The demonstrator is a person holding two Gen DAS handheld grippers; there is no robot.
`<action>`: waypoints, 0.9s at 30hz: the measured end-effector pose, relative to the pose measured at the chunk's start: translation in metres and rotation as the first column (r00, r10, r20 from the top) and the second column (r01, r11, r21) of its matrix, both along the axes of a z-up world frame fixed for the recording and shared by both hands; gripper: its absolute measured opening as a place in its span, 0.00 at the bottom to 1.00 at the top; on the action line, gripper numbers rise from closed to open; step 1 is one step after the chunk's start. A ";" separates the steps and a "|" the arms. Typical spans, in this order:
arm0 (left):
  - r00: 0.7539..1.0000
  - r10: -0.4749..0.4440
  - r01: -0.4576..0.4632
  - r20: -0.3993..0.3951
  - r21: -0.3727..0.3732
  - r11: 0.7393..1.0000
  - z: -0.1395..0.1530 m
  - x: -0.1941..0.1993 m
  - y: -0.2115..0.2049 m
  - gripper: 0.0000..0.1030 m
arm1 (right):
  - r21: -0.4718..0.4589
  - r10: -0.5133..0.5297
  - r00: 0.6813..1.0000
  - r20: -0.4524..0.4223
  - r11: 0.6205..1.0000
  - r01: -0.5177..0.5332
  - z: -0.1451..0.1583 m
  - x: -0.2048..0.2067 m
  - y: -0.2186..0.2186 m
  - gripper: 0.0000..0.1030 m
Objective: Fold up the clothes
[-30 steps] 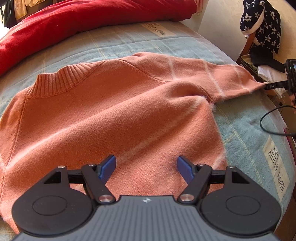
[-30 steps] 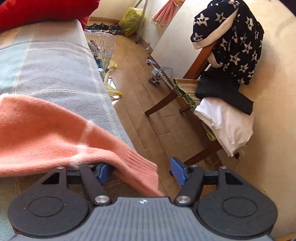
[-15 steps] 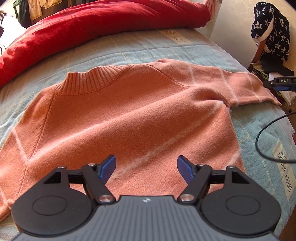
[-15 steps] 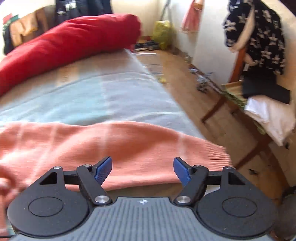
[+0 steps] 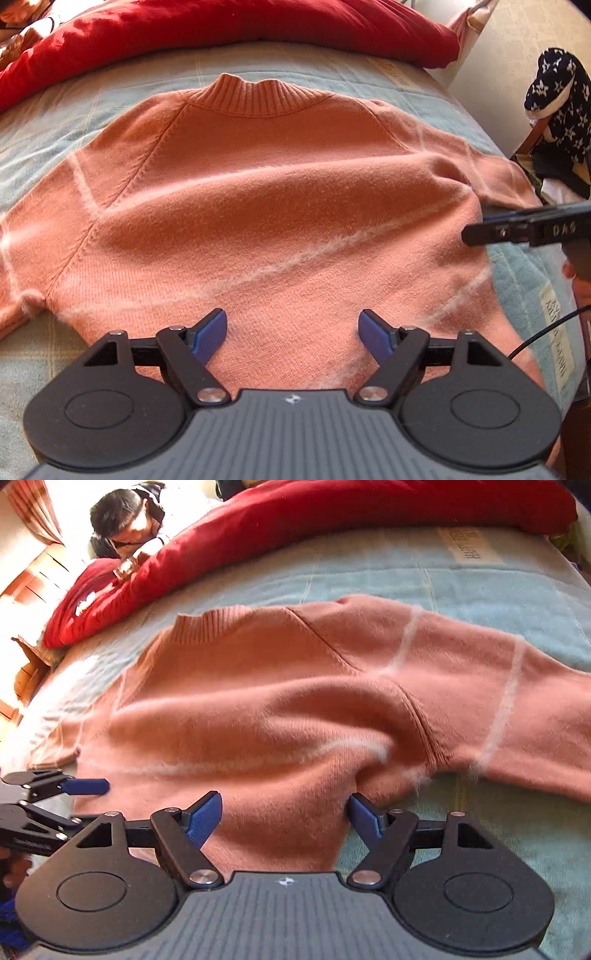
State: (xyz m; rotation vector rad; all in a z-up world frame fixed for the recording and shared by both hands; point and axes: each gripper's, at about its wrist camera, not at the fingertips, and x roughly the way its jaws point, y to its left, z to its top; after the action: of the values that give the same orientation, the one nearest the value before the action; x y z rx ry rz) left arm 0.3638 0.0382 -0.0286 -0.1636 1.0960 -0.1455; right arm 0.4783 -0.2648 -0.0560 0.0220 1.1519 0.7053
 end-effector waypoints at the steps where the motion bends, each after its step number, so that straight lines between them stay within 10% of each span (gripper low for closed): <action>1: 1.000 0.005 -0.005 0.006 -0.001 1.000 0.003 -0.005 0.003 0.76 | -0.001 -0.007 1.000 -0.014 1.000 0.007 0.001 -0.006 -0.002 0.77; 15: 0.980 -0.142 0.149 -0.138 0.046 0.988 0.007 -0.080 0.009 0.77 | -0.002 0.113 0.958 -0.262 0.993 -0.118 0.014 -0.117 -0.040 0.84; 27: 0.970 -0.161 0.171 -0.181 0.041 0.984 -0.010 -0.083 -0.012 0.77 | -0.275 0.164 0.955 -0.246 0.933 -0.232 0.007 -0.152 -0.055 0.87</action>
State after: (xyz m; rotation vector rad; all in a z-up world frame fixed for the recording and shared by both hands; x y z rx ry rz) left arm 0.2812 0.0262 -0.0384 -0.0342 1.2905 -0.2541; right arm 0.3263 -0.3197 -0.0486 -0.2854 1.4809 0.7112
